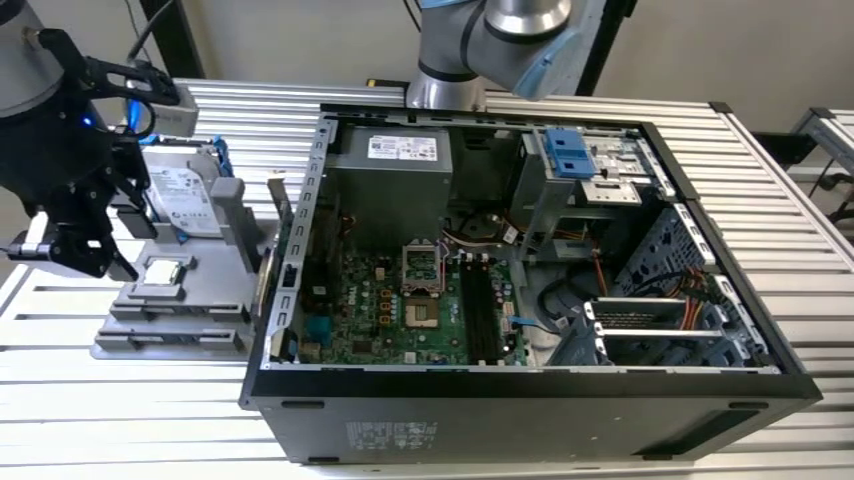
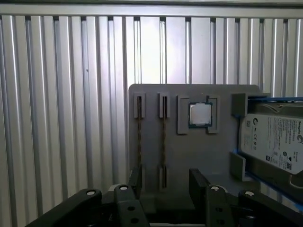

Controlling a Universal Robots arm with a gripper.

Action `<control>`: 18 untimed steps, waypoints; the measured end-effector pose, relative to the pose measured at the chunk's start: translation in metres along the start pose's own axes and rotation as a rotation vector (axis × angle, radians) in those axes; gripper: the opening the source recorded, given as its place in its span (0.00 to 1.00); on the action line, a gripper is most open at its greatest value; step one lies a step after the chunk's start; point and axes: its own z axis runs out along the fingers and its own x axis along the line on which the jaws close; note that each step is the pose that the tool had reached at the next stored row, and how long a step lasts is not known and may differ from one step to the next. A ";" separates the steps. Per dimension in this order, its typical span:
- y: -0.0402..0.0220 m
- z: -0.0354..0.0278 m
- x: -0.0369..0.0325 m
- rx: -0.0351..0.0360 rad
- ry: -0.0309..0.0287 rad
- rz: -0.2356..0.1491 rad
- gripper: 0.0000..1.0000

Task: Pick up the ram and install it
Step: 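Pick up the ram and move it above insertion slot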

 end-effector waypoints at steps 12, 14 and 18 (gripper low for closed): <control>0.0004 0.0216 0.0013 -0.0009 0.0001 0.000 1.00; 0.0005 0.0252 0.0016 -0.0021 0.0001 0.000 1.00; 0.0005 0.0323 0.0035 -0.0027 0.0003 -0.002 1.00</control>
